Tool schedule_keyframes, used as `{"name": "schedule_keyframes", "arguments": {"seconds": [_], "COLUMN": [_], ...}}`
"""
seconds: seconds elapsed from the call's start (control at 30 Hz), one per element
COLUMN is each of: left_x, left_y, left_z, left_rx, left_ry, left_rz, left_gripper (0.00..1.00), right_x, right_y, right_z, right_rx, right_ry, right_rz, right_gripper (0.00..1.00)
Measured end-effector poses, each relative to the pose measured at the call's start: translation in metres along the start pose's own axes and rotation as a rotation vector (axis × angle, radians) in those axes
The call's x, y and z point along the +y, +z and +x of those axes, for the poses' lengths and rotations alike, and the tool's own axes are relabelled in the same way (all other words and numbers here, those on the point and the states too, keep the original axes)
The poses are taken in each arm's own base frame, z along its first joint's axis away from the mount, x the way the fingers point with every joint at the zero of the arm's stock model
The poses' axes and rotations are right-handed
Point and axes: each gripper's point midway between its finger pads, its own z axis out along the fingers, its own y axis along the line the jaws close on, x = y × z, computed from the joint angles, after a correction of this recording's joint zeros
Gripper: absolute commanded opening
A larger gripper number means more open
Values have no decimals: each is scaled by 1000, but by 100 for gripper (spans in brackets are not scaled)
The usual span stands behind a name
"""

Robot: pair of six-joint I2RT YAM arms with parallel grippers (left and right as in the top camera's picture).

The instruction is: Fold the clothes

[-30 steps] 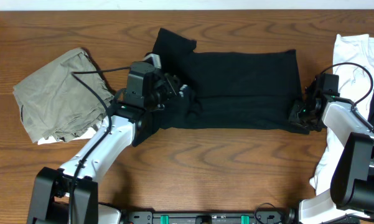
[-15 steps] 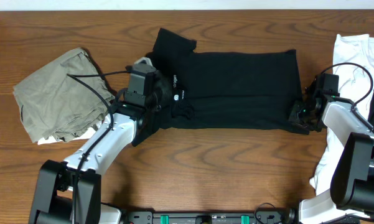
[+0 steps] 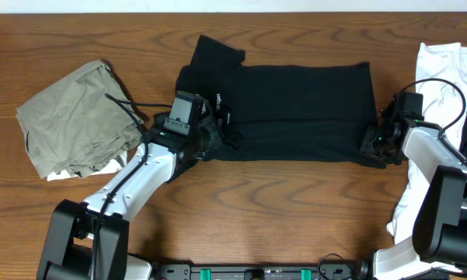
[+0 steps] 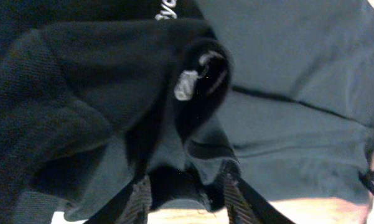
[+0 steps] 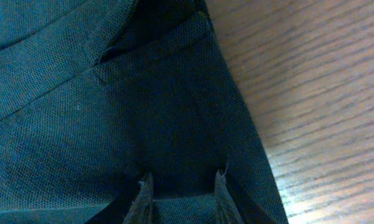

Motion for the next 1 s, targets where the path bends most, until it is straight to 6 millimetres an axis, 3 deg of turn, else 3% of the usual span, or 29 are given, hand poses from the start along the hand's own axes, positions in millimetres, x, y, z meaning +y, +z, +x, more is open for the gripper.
{"name": "schedule_keyframes", "arguments": {"seconds": [0.23,0.47,0.57,0.7,0.87,0.9,1.0], "left_x": [13,23,18,-3,-65,-76,-86], "left_y": [3,27,36,38,24,19,9], "left_z": [-8,-1,1,-4,-31,-38,-52], "left_rx": [-50,-11,5,-8,-102,-132,-209], "left_ry": [1,0,5,29,103,116,120], "left_rz": [-71,-95,-65,29,307,349,374], "left_gripper": [43,43,6,6,6,8,30], "right_x": [-1,-1,-1,-1,-1,-1,-1], "right_y": [0,-1,-1,-1,-1,-1,-1], "right_z": [3,3,3,4,4,4,4], "right_rx": [11,11,11,14,14,14,14], "right_ry": [1,1,1,0,0,0,0], "right_rz": [3,3,3,3,3,3,3], "right_gripper": [32,32,32,32,32,32,32]}}
